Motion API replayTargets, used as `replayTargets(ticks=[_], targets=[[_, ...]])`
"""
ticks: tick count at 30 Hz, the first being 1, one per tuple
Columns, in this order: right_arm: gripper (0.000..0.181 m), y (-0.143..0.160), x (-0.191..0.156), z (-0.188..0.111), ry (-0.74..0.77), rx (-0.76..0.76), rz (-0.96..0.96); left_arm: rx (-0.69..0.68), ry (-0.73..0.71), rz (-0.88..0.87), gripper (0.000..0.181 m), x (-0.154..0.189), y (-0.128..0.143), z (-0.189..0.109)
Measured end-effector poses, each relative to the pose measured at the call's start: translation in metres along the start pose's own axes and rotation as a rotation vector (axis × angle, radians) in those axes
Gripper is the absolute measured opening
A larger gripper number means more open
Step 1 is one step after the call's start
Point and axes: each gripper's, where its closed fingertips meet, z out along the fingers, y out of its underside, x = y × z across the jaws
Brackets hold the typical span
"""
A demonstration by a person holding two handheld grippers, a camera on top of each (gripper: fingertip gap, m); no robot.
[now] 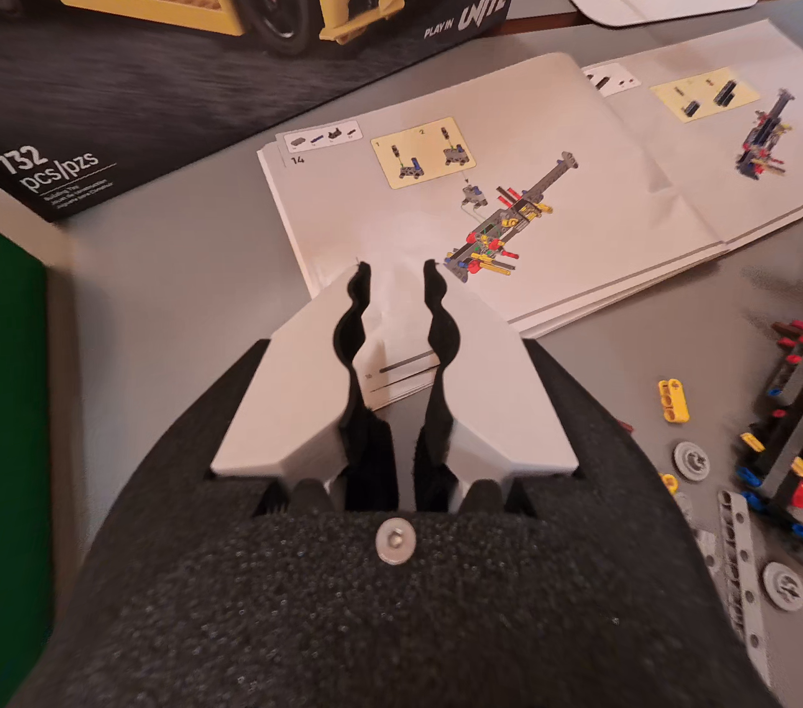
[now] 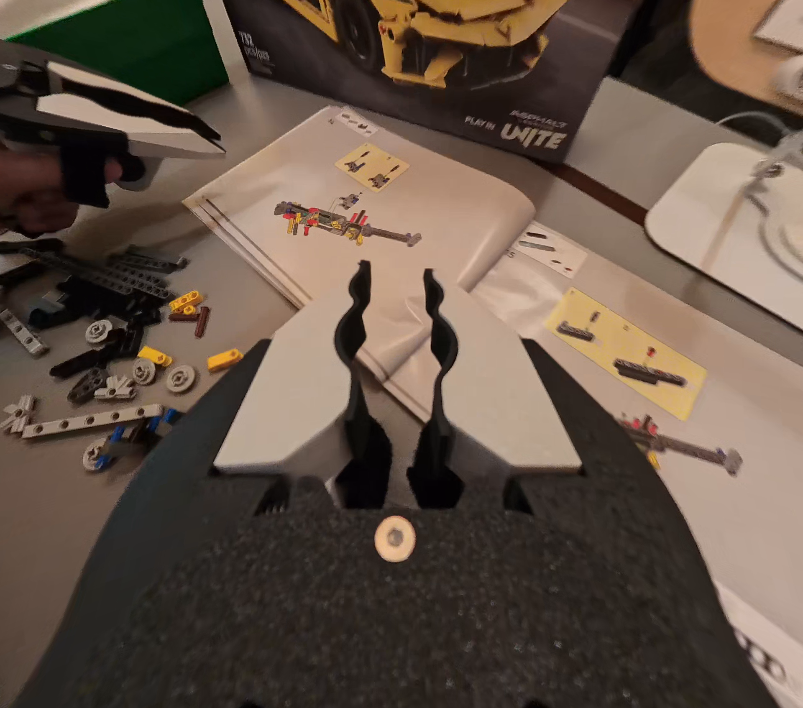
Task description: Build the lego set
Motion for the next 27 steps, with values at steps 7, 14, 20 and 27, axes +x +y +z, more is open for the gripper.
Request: replayTargets(ticks=[7, 14, 20, 27], targets=[[0.028, -0.009, -0.024, 0.056, -0.06, -0.065, 0.055, 0.052, 0.015, -0.04, 0.014, 0.003, -0.008, -0.006], [0.027, -0.022, -0.047, 0.077, -0.06, -0.109, -0.051, 0.097, 0.083, -0.03, 0.021, 0.018, -0.013, -0.008], [0.023, 0.009, -0.008, -0.004, 0.068, -0.163, -0.104, 0.127, 0.188, 0.088, 0.024, 0.053, -0.02, -0.017], [0.03, 0.14, -0.058, -0.115, -0.102, -0.359, 0.036, 0.145, 0.396, 0.153, 0.03, 0.108, -0.018, -0.025]])
